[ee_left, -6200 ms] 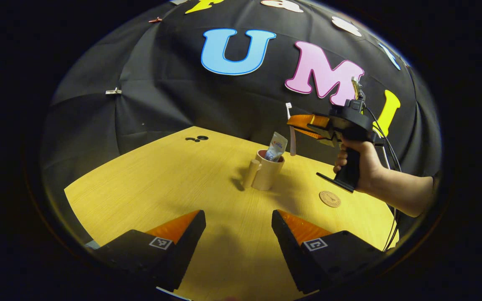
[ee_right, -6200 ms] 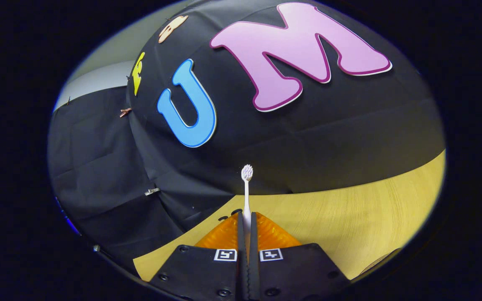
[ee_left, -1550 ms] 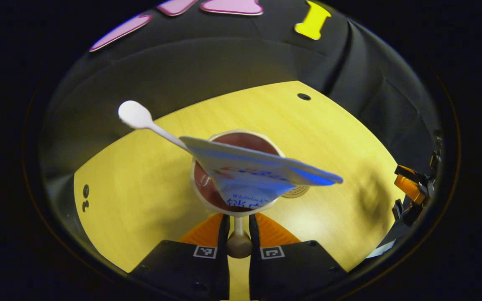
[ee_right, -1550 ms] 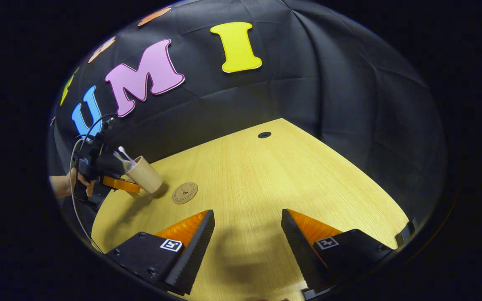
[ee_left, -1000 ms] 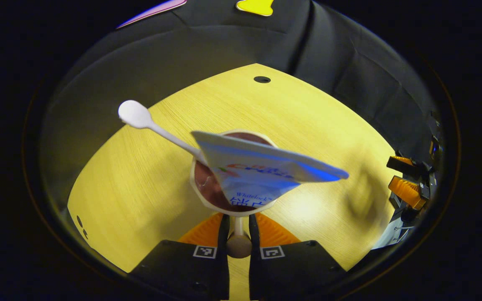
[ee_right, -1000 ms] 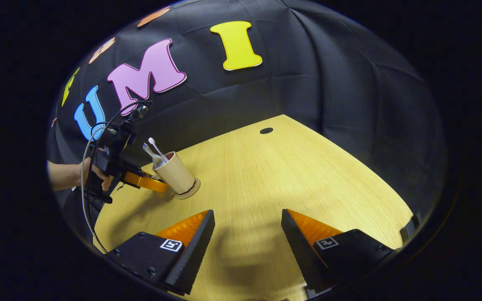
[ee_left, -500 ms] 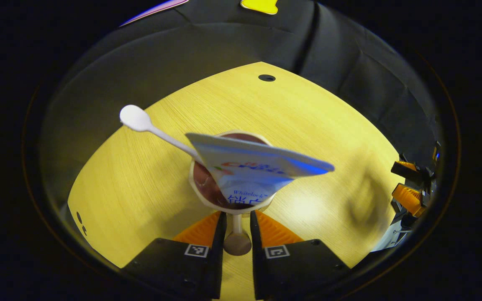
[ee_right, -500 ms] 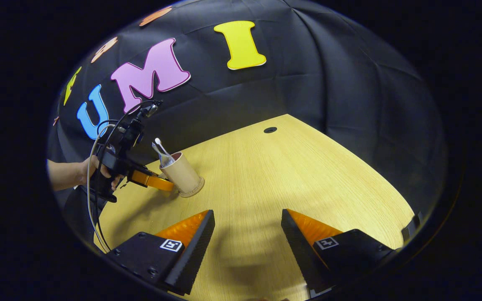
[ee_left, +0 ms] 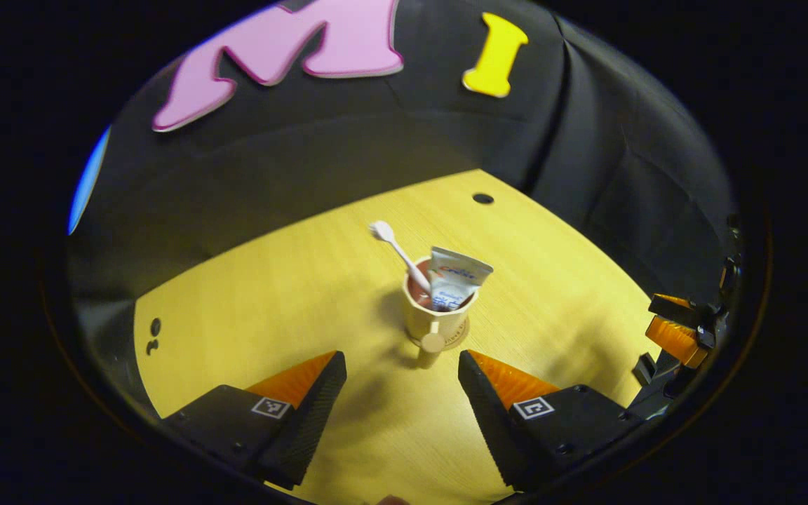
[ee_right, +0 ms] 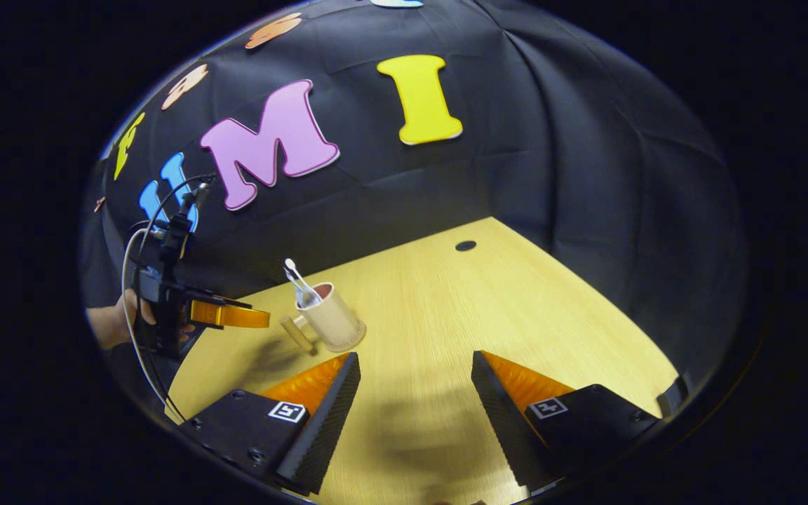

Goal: Put the toothbrush and toothpaste on the desktop into the cup, then pick up the cup and place it on the coaster on the desktop.

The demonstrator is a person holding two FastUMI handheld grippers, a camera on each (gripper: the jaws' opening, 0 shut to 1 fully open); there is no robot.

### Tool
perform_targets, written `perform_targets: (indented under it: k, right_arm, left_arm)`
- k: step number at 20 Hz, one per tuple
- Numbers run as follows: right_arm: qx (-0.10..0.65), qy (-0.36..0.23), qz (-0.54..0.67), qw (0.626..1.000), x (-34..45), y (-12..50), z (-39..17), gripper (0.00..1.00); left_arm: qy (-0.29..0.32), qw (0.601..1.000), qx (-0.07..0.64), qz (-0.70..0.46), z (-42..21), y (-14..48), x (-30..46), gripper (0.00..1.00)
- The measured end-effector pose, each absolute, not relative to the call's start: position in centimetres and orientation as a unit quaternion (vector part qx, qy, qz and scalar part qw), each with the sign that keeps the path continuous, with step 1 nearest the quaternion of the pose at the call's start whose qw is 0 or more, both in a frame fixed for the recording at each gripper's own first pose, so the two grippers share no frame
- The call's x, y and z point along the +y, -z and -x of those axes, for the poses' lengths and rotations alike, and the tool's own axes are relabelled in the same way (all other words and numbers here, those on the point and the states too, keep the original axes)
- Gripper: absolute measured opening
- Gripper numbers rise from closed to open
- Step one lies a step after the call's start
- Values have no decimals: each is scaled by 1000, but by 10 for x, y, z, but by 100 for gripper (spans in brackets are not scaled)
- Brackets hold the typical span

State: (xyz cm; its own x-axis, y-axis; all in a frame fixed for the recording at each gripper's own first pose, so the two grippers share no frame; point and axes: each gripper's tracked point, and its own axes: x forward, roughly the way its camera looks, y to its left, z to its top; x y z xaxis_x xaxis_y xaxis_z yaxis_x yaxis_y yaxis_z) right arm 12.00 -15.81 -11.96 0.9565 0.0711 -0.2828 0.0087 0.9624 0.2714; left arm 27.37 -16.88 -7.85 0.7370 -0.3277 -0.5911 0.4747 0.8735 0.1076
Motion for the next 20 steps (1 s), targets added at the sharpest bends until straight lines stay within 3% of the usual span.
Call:
perform_targets:
  k: [9, 15, 20]
  right_arm:
    - [66, -46, -102, 992, -89, 17, -58, 98]
    - [35, -54, -89, 994, -39, -11, 9, 98]
    - [26, -57, -75, 995, -23, -13, 66, 98]
  left_arm:
    - [79, 991, 100, -43, -135, -25, -37, 99]
    - [42, 999, 18, 9, -14, -39, 15, 99]
    - [28, 997, -19, 64, 60, -9, 44, 98]
